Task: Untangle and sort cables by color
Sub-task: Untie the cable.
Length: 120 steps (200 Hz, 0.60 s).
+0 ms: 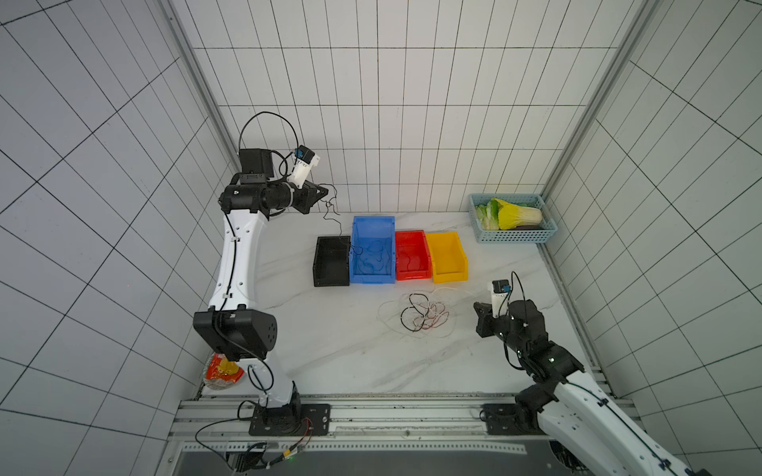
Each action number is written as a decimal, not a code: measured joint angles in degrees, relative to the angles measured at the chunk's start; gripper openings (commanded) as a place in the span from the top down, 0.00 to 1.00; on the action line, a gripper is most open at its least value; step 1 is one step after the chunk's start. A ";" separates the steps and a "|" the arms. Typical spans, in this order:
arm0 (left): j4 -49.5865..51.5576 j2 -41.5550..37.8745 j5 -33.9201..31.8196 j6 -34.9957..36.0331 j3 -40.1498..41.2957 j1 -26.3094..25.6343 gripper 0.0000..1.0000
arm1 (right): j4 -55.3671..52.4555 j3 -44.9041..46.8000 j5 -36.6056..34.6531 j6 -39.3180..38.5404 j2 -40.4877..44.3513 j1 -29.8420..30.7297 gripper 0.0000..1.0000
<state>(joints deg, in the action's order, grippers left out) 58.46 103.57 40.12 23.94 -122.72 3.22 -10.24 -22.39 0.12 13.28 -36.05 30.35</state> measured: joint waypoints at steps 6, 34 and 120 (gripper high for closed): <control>-0.50 0.44 0.02 0.02 -0.02 0.00 1.00 | -0.02 0.00 0.00 -0.02 -0.09 0.00 1.00; -2.23 2.32 0.02 -0.02 -0.11 -0.15 1.00 | -0.04 -0.22 0.00 -0.39 -1.60 0.00 1.00; -0.31 4.11 3.50 -7.72 -13.05 0.31 1.00 | 0.39 -1.84 0.70 -1.22 -6.86 0.00 1.00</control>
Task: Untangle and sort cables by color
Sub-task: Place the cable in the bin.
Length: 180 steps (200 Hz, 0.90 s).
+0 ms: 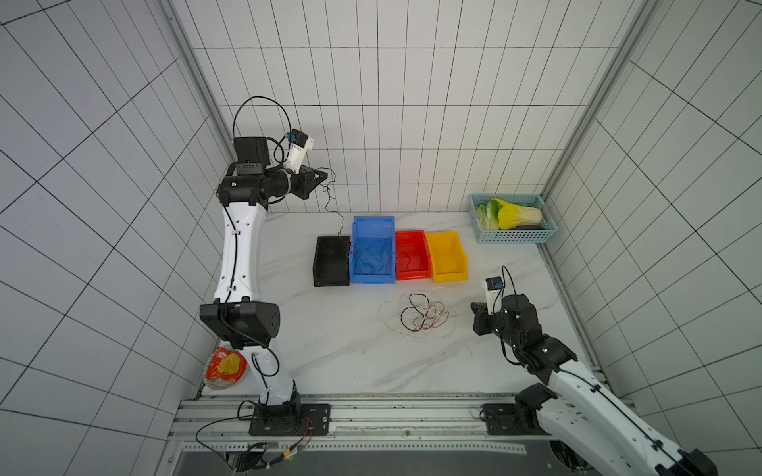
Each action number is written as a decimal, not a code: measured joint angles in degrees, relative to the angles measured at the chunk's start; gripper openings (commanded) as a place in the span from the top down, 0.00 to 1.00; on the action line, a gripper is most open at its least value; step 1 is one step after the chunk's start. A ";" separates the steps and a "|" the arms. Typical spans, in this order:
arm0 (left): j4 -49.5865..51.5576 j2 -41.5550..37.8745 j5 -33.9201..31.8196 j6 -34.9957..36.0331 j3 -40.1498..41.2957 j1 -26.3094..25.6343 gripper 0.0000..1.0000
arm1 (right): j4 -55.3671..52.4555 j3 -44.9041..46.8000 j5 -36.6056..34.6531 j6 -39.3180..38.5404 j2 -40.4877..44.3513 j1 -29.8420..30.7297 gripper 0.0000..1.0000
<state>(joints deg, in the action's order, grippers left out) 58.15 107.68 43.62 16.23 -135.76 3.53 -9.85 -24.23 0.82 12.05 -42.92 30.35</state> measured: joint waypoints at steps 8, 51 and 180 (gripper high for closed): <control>0.13 -0.79 0.00 -0.20 -1.29 -0.02 1.00 | 0.24 -0.02 0.15 -0.02 -0.72 0.00 1.00; 0.55 -3.04 -2.71 -0.17 -2.60 -0.09 1.00 | 0.87 -1.81 1.51 -0.35 -4.07 0.00 1.00; -8.02 1.16 -5.60 6.49 23.69 -1.62 1.00 | 1.03 -1.90 1.77 -0.48 -2.49 0.00 1.00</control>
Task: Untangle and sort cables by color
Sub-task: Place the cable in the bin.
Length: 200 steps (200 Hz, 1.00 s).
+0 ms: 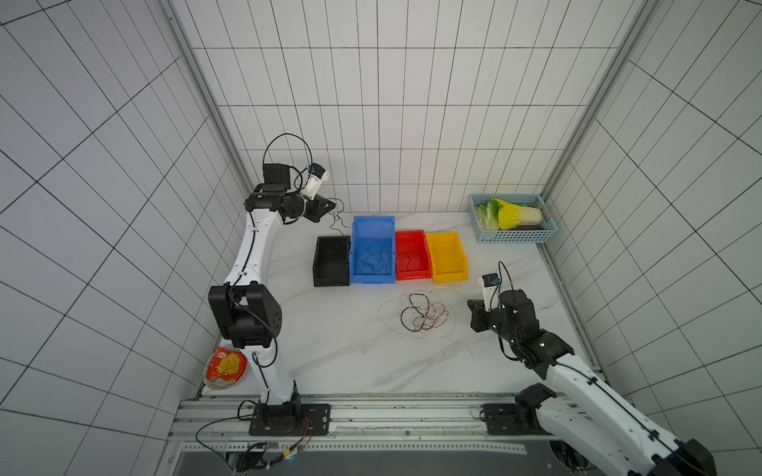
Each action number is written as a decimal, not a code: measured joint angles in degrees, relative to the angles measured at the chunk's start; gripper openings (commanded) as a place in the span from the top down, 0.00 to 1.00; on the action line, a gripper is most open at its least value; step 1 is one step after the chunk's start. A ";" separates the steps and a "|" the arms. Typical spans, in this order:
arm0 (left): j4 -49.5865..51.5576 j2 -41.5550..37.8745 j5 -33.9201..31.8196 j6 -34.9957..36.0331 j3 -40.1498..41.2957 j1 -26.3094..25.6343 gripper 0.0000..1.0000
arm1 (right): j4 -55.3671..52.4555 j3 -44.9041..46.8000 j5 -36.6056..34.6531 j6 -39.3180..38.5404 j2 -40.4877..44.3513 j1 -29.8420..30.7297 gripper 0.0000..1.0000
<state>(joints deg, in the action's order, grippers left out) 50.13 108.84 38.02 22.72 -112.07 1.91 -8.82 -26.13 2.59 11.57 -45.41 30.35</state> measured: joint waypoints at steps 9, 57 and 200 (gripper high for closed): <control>-0.85 0.00 -0.83 0.70 1.77 -0.11 1.00 | 0.00 0.00 0.09 0.00 0.00 0.00 1.00; -4.22 -0.59 -7.61 5.38 13.55 -0.22 1.00 | -0.04 0.00 0.24 -0.15 0.31 0.00 1.00; -15.74 -10.47 -24.72 5.57 29.20 0.96 1.00 | -1.33 0.00 1.51 -0.22 -0.04 0.00 1.00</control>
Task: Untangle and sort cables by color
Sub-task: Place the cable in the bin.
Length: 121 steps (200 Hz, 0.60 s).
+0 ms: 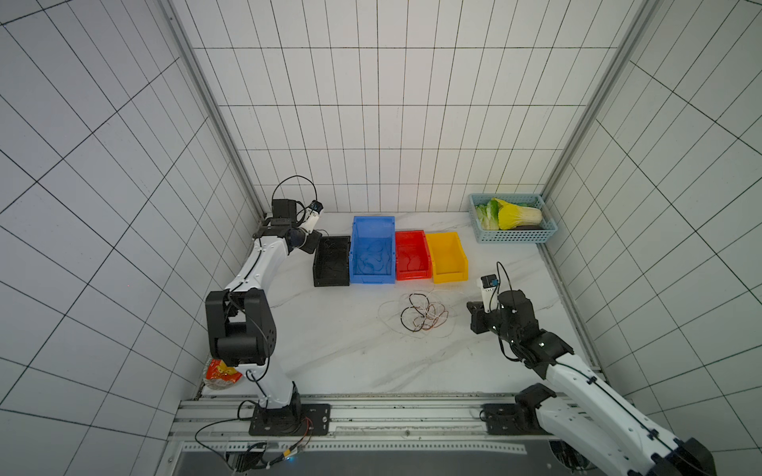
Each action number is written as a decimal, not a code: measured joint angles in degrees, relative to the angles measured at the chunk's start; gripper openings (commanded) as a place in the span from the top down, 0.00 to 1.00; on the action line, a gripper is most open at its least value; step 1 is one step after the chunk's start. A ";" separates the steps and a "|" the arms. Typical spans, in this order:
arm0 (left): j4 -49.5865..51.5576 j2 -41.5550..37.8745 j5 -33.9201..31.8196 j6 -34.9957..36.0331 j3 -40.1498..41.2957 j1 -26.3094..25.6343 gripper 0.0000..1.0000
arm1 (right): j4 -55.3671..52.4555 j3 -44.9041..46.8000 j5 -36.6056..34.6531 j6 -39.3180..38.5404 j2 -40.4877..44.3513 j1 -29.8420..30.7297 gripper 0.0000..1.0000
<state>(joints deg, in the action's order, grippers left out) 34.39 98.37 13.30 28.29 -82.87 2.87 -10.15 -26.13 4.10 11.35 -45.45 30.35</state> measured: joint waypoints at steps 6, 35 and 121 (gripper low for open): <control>0.00 -1.11 0.20 -0.20 0.52 0.33 1.00 | 0.02 0.00 -0.02 0.02 0.02 0.00 1.00; -1.07 -6.03 2.64 -0.85 1.29 0.59 1.00 | 0.11 -0.02 0.26 0.02 -1.20 0.00 1.00; -3.28 5.42 4.92 0.02 0.44 -2.38 1.00 | 0.09 -0.02 1.20 0.04 -3.43 0.00 1.00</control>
<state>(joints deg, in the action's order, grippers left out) 31.11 103.79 18.22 28.32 -82.43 0.49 -10.07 -26.15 5.30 11.40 -48.88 30.35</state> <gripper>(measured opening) 0.047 0.043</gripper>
